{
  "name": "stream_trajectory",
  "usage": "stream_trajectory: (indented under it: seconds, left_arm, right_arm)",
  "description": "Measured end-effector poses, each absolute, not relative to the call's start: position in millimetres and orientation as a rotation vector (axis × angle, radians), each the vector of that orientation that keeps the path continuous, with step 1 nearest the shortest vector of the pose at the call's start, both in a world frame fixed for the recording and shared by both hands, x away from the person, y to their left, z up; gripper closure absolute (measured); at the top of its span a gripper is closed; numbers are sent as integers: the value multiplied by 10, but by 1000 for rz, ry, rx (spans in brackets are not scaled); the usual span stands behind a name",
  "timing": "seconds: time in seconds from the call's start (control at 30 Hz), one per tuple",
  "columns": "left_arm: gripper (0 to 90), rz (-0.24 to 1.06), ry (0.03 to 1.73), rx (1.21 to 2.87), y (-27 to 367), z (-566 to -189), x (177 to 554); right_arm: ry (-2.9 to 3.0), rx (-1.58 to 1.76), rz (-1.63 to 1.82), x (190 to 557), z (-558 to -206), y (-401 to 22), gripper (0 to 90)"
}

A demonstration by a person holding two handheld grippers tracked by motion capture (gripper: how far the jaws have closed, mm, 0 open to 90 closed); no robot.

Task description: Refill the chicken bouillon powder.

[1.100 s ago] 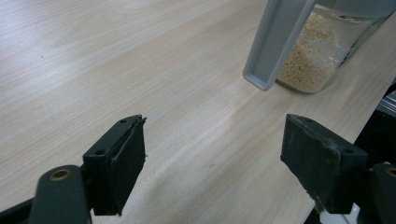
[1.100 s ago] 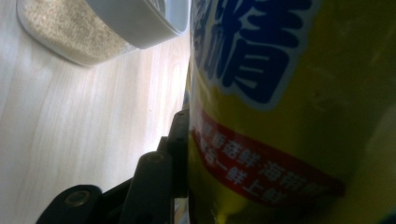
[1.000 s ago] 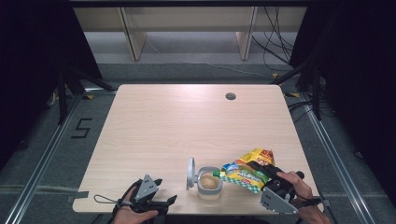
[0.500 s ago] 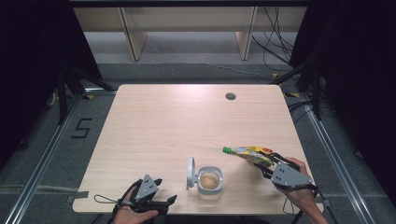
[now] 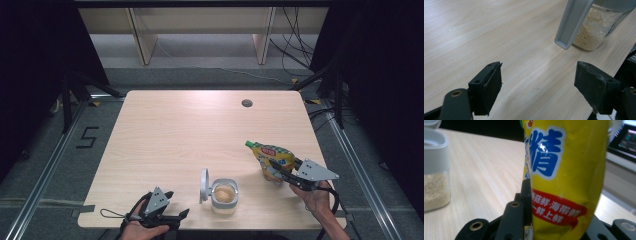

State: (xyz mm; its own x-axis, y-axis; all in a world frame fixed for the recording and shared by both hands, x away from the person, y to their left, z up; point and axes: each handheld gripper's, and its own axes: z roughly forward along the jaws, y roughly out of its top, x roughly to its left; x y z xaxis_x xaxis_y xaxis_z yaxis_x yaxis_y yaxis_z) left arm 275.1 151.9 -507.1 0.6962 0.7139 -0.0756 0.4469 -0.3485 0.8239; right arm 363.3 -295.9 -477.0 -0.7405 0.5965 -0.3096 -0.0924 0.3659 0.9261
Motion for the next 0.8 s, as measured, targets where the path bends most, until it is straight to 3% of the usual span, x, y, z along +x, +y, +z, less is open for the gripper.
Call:
stream_trajectory:
  seconds: [0.33, 0.63, 0.73, 0.8]
  left_arm:
    - [212, 379, 887, 2022, 1527, -5068, 2751]
    - [212, 384, 887, 2029, 1518, -5077, 2757]
    - [212, 385, 886, 2028, 1530, -5068, 2756]
    - [213, 390, 890, 2030, 1539, -5066, 2756]
  right_arm:
    - [1924, 770, 1585, 3616, -4882, -3123, 745]
    - [1924, 873, 1637, 3605, -4945, -3108, 719]
    - [1924, 843, 1620, 3623, -4951, -3113, 685]
    - [1932, 883, 1590, 3599, -4937, -3112, 610]
